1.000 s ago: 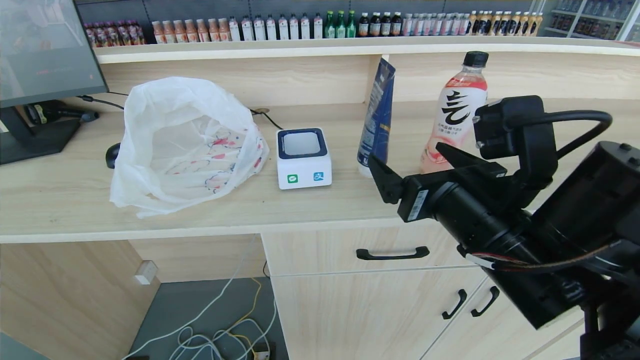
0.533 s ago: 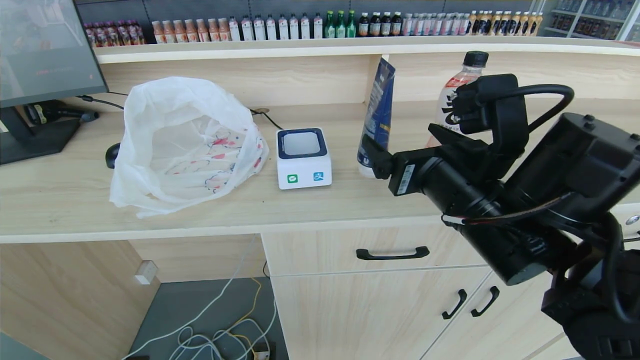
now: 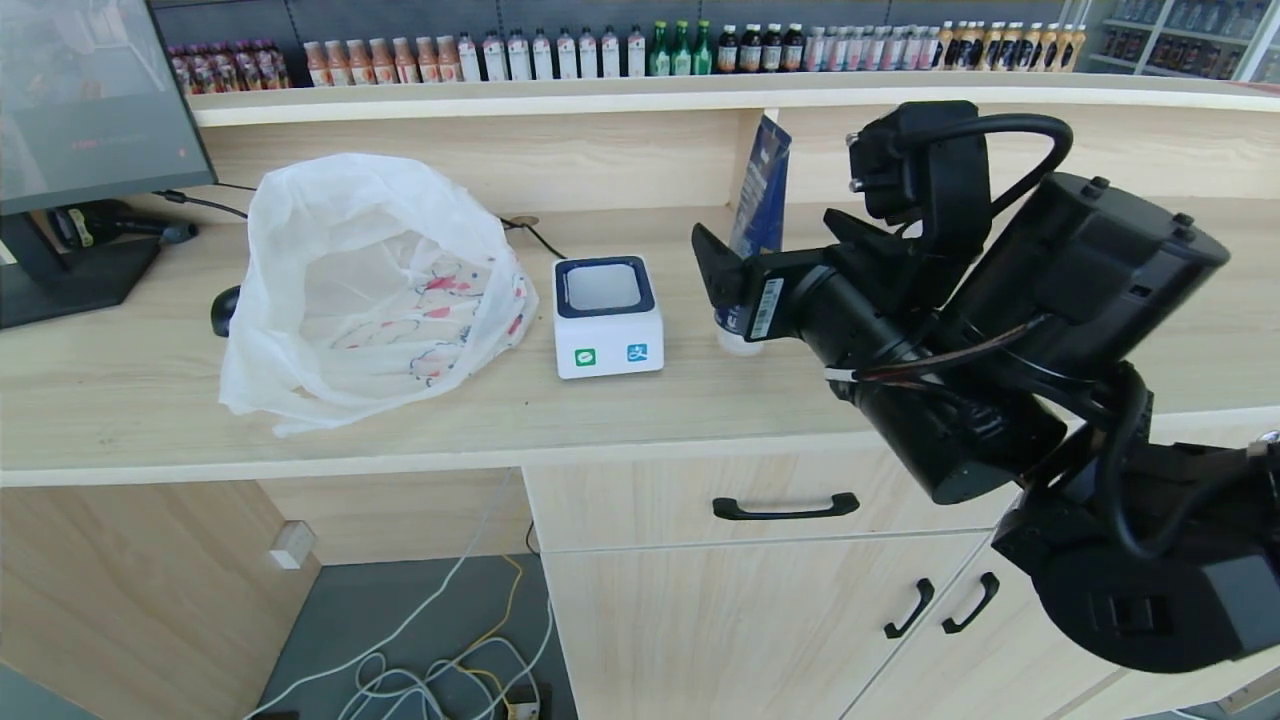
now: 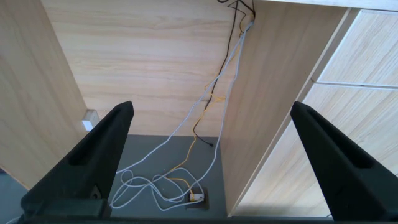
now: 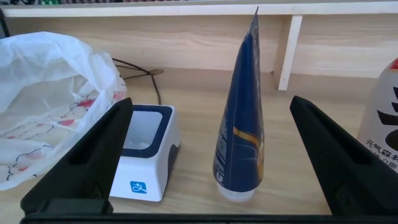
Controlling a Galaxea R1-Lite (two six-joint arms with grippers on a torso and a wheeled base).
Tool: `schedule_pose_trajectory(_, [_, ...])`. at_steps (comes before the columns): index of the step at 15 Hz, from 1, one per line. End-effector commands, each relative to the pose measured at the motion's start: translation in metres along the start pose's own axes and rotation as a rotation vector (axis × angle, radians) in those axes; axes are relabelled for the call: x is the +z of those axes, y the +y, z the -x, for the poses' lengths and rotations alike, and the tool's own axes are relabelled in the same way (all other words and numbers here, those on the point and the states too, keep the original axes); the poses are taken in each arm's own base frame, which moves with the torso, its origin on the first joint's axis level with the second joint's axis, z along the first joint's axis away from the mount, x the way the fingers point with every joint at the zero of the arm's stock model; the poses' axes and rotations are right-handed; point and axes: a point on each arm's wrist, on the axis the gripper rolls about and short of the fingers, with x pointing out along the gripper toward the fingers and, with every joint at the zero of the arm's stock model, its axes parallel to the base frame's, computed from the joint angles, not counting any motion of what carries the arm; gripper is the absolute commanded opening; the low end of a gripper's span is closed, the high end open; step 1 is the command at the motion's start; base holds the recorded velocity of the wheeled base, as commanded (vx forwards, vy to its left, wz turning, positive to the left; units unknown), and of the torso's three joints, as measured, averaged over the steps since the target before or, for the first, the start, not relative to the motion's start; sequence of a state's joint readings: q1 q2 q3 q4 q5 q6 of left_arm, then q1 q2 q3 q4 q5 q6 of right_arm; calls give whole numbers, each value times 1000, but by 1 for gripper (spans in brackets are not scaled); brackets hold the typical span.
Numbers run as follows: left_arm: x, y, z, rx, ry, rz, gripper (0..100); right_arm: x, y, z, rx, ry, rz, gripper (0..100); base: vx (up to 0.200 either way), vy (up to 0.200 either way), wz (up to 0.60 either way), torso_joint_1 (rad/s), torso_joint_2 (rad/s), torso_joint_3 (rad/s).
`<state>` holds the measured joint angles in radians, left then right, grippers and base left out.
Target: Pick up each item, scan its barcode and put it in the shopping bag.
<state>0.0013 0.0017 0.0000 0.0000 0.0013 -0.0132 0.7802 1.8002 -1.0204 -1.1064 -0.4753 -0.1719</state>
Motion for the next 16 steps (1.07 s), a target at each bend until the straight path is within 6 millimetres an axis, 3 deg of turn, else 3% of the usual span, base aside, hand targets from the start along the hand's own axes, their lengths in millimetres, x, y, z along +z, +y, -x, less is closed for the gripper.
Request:
schedule_pose_trajectory(1, [0,0,0,1,0,1,100,-4,6,-11,-2,-7,-3,100,0,0,0,0,0,0])
schedule_pose_trajectory(7, [0,0,0,1,0,1,100,-11,-12,-29,-66,16,22,100,0,0,0,0,0,0])
schedule_pose_trajectory(13, [0,0,0,1,0,1,100,-17,-13,-47,-57,-4,7,100,0,0,0,0,0,0])
schedule_pose_trajectory(16, [0,0,0,1,0,1,100,-22,-22,-53,-82,17,23,100,0,0,0,0,0,0])
